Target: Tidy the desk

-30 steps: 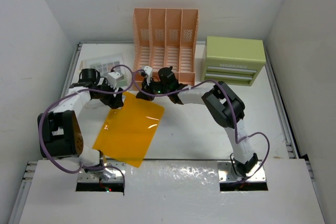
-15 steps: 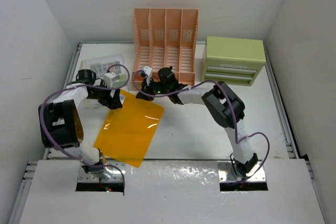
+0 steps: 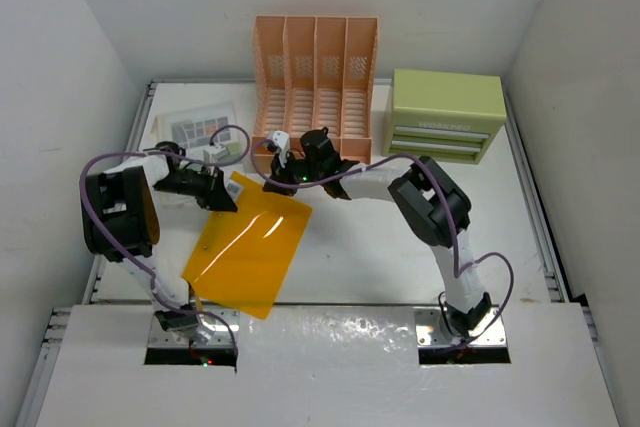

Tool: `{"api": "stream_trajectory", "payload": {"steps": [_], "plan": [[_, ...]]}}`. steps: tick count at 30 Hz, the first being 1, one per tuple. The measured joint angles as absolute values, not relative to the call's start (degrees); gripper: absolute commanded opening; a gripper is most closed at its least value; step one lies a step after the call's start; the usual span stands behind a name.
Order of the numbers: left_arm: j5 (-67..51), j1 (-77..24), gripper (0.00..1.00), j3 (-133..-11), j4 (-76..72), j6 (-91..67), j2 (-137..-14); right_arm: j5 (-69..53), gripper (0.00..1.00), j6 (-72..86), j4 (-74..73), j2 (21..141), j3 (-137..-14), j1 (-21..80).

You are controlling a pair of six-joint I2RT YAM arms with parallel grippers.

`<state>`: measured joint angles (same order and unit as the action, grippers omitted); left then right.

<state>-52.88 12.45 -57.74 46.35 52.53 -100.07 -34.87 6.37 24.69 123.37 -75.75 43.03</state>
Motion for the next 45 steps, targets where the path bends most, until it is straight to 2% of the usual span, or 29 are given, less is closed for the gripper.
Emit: {"api": "stream_trajectory", "payload": {"steps": [4,7,8,10,11,12,14,21,30,37,45], "plan": [[-56.0,12.5,0.00,-59.3,51.6,53.8,-100.7,-34.4,0.03,5.6,24.0,123.2,-75.2,43.1],[-55.9,12.5,0.00,-58.8,51.0,51.8,-99.5,-34.2,0.16,5.1,23.2,122.5,-75.2,43.1],[-55.5,12.5,0.00,-58.2,50.2,50.6,-98.5,-34.2,0.34,4.9,22.9,122.2,-75.2,43.2],[-54.8,12.3,0.00,-57.0,48.8,47.9,-95.5,-34.1,0.54,4.8,21.3,121.1,-75.2,43.8],[-54.1,12.0,0.00,-56.6,48.5,46.9,-93.9,-33.8,0.61,4.5,20.3,120.2,-75.0,44.3],[-53.4,11.9,0.00,-56.2,48.4,45.7,-91.9,-33.4,0.83,4.2,19.5,119.3,-74.9,44.9],[-52.6,11.8,0.00,-56.1,48.9,44.0,-88.4,-32.8,0.99,4.1,17.9,116.7,-74.0,46.0],[-53.1,11.2,0.00,-59.2,56.5,44.8,-80.0,-32.6,0.99,5.5,13.2,105.4,-68.9,45.6],[-52.5,11.3,0.00,-68.3,59.6,43.9,-77.7,-26.8,0.99,8.8,6.0,93.3,-62.1,39.7],[-52.1,11.3,0.00,-77.2,51.3,30.9,-73.8,-18.9,0.99,11.7,5.6,83.9,-56.2,33.3],[-45.3,11.2,0.00,-81.1,37.9,15.7,-69.4,-14.0,0.99,12.1,5.4,81.5,-54.2,32.4]]}}
